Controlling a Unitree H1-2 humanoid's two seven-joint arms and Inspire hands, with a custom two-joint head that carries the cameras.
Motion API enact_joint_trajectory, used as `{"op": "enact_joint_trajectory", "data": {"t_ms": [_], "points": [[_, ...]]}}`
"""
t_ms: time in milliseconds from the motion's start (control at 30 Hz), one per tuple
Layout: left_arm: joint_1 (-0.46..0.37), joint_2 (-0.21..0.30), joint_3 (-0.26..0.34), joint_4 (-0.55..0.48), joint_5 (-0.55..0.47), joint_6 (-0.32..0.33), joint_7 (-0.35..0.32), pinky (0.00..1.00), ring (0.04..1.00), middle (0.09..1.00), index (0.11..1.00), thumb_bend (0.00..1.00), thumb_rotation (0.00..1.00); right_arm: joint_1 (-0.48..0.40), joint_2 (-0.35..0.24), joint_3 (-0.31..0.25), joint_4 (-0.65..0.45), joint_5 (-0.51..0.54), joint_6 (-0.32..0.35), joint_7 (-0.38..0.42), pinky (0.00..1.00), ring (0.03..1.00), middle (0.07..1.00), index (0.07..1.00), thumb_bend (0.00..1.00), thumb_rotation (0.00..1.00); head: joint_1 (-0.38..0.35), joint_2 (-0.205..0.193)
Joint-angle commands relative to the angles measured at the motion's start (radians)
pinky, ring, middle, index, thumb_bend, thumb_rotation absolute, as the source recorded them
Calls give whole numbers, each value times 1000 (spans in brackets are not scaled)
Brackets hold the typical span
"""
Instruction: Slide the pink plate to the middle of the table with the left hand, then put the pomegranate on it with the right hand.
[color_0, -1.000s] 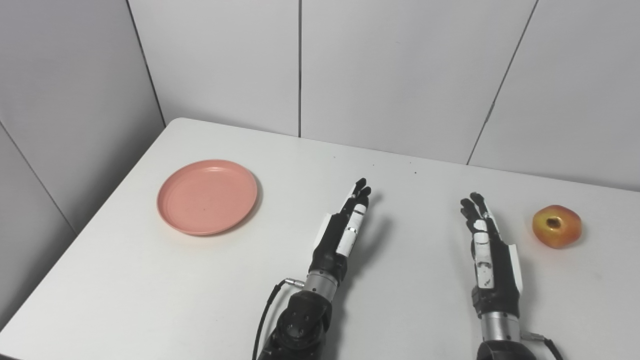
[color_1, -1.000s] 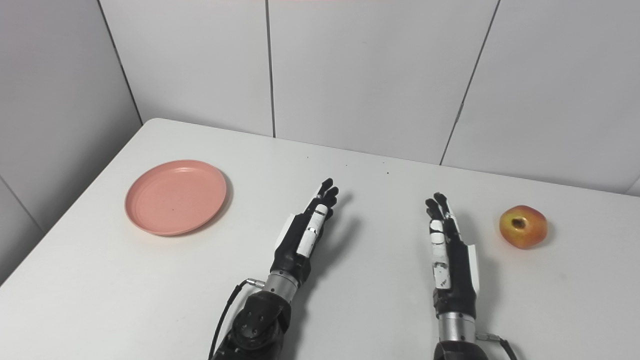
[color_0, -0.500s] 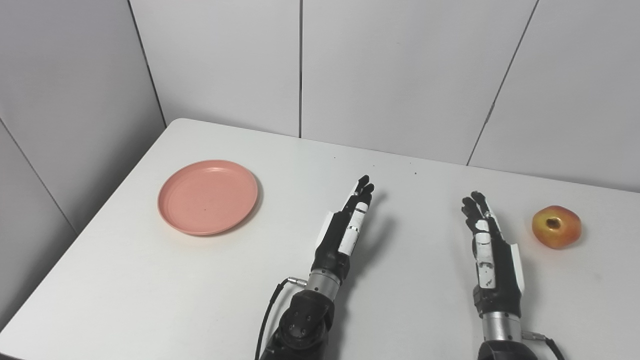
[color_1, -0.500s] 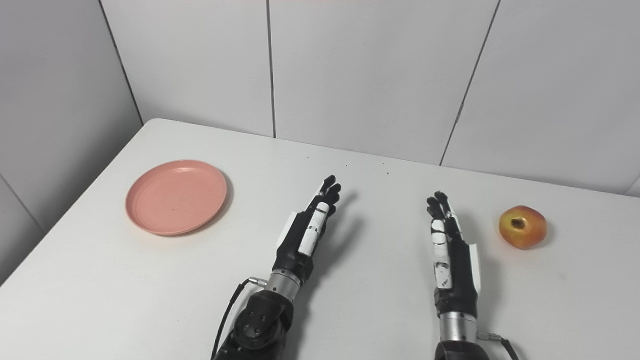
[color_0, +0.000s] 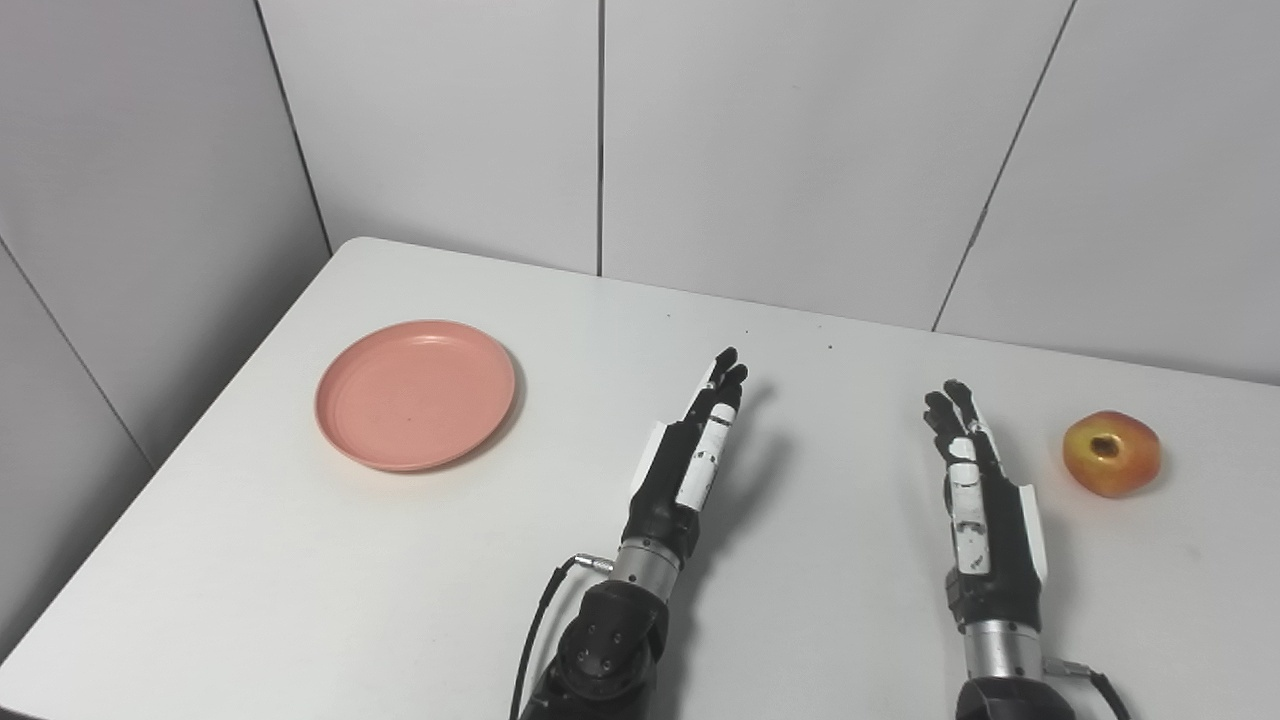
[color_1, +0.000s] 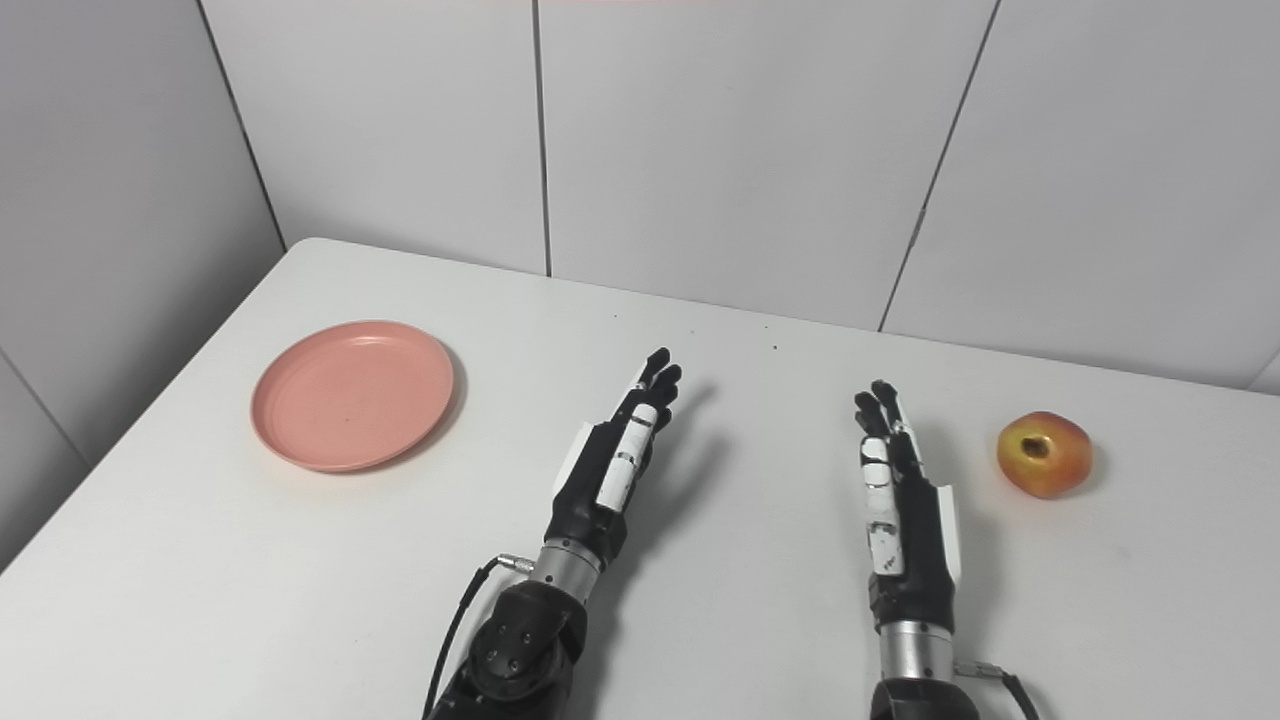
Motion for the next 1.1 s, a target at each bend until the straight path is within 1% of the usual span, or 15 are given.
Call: {"op": "enact_joint_trajectory", "data": {"t_ms": [0,133,167,267,467,500,567,600,667,800,900,1000,1067], "points": [[20,-4,-2,-1,-3,-16,-5,1000,989,973,957,316,1000,36,-17,-6,41,7,-18,16,1000,938,916,934,592,1000,0,1],[24,-5,2,-23,3,-8,5,1000,991,974,959,317,1000,36,-19,-7,46,6,-29,22,1000,942,921,940,587,1000,3,2],[23,-5,4,-30,6,-2,9,1000,984,970,956,335,996,35,-19,-7,48,5,-31,21,997,939,918,938,585,1000,3,2],[17,-1,15,-52,26,-15,33,987,968,960,950,356,999,35,-18,-7,48,5,-31,21,993,937,918,937,580,1000,3,1],[-2,12,43,-104,15,21,41,972,953,943,937,378,1000,34,-18,-6,46,5,-23,23,1000,942,918,943,583,1000,5,2],[-5,11,54,-114,11,27,50,959,940,932,924,385,1000,35,-17,-5,45,5,-23,23,1000,942,918,942,583,1000,6,3],[-14,12,76,-124,18,24,74,901,888,884,874,386,950,35,-16,-5,44,3,-24,21,1000,944,919,943,581,1000,7,4],[-19,19,80,-126,26,16,76,875,869,869,861,377,968,35,-16,-6,44,4,-25,20,1000,943,918,943,580,1000,7,4],[-26,33,82,-131,29,11,70,870,867,868,863,389,995,34,-15,-7,46,4,-28,19,1000,938,916,941,581,1000,7,4],[-50,50,104,-155,4,7,69,844,850,855,847,406,1000,30,-13,-8,53,-9,-30,7,984,928,909,933,586,1000,8,1],[-65,61,118,-174,15,10,83,824,830,838,830,430,1000,28,-12,-10,57,-14,-36,2,959,922,904,926,572,1000,10,-1],[-84,70,136,-196,28,24,105,766,789,789,773,428,1000,26,-13,-12,63,-12,-43,5,949,925,905,927,567,1000,12,-3],[-95,76,146,-202,41,20,120,756,783,782,765,426,1000,25,-13,-13,66,-9,-47,7,947,925,905,927,563,1000,14,-3]]}}
